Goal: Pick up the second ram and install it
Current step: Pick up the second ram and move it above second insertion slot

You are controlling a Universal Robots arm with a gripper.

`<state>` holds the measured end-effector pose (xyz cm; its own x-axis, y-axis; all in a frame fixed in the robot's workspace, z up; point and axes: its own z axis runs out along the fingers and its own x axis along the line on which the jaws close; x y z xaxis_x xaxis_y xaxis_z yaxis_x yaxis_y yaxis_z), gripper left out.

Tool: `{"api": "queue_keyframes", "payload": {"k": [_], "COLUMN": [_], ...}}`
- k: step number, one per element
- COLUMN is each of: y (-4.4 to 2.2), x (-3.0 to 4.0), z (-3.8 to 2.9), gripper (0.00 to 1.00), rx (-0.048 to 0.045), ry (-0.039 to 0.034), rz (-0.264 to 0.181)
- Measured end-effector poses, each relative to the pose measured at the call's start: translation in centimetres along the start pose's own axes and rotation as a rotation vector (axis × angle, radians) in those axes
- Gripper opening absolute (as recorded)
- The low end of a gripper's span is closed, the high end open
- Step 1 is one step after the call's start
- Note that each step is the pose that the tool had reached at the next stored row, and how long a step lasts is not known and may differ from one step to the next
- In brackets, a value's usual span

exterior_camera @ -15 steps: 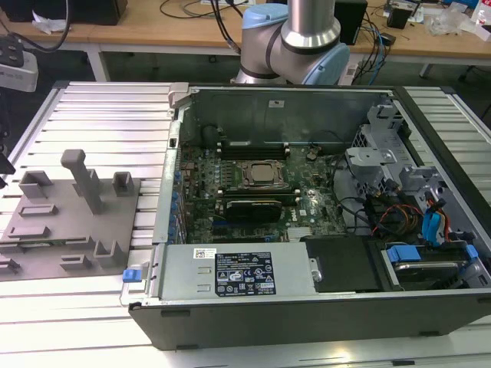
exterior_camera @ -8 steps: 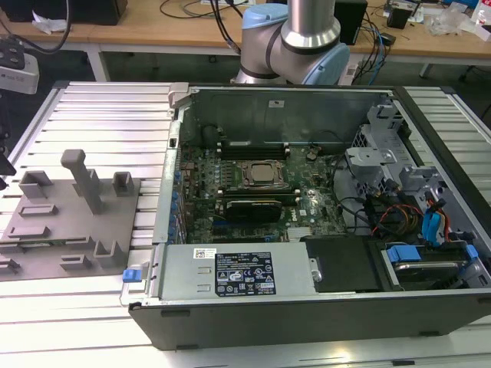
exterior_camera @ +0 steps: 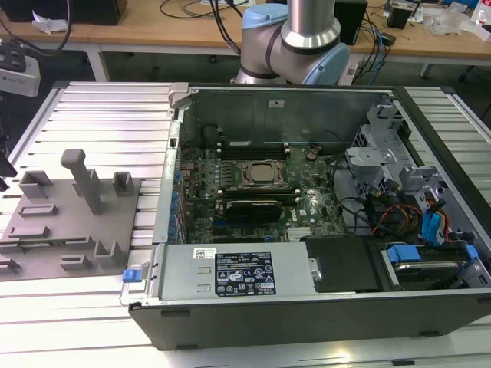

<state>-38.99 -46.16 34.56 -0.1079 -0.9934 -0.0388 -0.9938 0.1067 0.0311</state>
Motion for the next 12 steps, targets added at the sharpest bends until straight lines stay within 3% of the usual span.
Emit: {"api": "queue_keyframes", "payload": {"k": [12], "y": [-0.03], "x": [0.07], "z": [0.66], "gripper": [0.30], "rx": [0.0000], "ry": [0.0000], "rz": [0.000]}}
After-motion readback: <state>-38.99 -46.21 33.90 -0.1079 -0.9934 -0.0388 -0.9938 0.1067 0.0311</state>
